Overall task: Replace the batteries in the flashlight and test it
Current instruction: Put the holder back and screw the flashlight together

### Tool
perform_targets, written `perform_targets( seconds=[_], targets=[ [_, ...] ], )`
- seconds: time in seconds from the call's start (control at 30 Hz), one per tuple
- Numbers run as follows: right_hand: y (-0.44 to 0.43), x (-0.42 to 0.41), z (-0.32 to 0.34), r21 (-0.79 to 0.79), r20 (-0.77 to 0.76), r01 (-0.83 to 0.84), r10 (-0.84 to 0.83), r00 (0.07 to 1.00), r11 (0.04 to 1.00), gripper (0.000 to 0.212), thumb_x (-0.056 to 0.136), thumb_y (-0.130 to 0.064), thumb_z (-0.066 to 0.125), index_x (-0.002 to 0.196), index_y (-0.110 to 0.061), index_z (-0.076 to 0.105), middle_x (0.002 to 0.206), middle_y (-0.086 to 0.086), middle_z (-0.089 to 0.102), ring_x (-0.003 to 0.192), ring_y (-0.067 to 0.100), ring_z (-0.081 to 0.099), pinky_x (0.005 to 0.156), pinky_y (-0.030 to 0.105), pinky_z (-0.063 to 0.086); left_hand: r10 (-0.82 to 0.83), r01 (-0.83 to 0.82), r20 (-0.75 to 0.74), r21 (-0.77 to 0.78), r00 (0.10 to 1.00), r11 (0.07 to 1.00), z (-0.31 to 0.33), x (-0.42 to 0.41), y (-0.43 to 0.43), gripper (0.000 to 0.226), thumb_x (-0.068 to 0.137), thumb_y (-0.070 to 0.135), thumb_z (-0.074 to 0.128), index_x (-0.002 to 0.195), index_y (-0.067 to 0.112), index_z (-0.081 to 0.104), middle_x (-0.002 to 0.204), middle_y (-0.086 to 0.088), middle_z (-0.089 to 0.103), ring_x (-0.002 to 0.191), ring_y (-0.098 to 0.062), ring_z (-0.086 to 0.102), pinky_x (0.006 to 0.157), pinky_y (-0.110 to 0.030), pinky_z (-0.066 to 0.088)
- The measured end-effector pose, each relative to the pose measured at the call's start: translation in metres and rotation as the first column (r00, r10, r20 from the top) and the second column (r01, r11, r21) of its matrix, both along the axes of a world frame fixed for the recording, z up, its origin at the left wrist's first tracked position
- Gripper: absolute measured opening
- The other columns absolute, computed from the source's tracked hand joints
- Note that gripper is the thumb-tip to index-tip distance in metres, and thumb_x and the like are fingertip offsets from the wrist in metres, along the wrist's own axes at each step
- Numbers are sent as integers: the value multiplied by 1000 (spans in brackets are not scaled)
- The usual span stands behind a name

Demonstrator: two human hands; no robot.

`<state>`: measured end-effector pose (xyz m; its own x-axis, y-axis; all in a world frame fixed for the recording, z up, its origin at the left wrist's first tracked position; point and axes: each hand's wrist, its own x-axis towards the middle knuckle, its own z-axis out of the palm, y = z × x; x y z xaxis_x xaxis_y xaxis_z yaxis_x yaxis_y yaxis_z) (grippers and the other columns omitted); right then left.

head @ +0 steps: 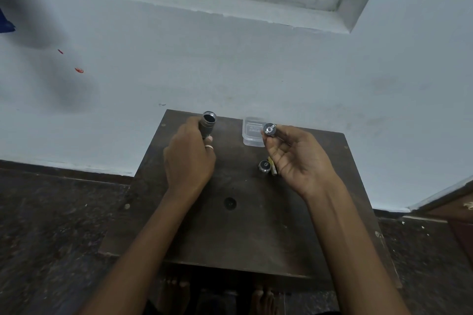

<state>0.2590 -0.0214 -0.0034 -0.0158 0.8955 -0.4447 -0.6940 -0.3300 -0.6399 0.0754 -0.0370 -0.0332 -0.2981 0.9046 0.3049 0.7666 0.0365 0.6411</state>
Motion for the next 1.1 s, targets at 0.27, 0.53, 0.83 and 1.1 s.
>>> perform_targets(
  seconds=[0.27,0.53,0.83,1.1],
  targets=[
    [0,0,0,39,35,20,-21,999,999,8,93,1,62,98,6,67,91,19,73,77,22,75,68,23,62,-166,174,-76,105,983,979,-2,6,2,42,89,9,64,127,27,58,118,-4,52,93,-23,61,73,-28,43],
    [3,-3,0,180,260,9,-57,964,984,5,96,0,61,97,2,65,89,14,76,88,24,76,80,26,61,-250,253,-47,96,967,963,-2,6,5,43,87,8,67,121,33,59,113,0,48,94,-16,54,73,-27,41],
    [-3,-5,4,268,510,-35,-111,853,963,23,93,-4,68,114,4,62,96,14,71,88,23,72,80,27,62,-272,276,-55,65,961,959,-3,8,5,39,87,12,68,120,32,61,113,-2,48,96,-21,55,73,-32,46],
    [-3,-10,4,331,735,-177,-135,665,927,21,87,-10,76,106,-5,70,101,14,75,94,23,74,76,32,62,-305,308,-58,59,951,949,-2,9,3,37,88,10,68,121,27,62,111,-4,49,91,-20,53,72,-32,47]
  ],
)
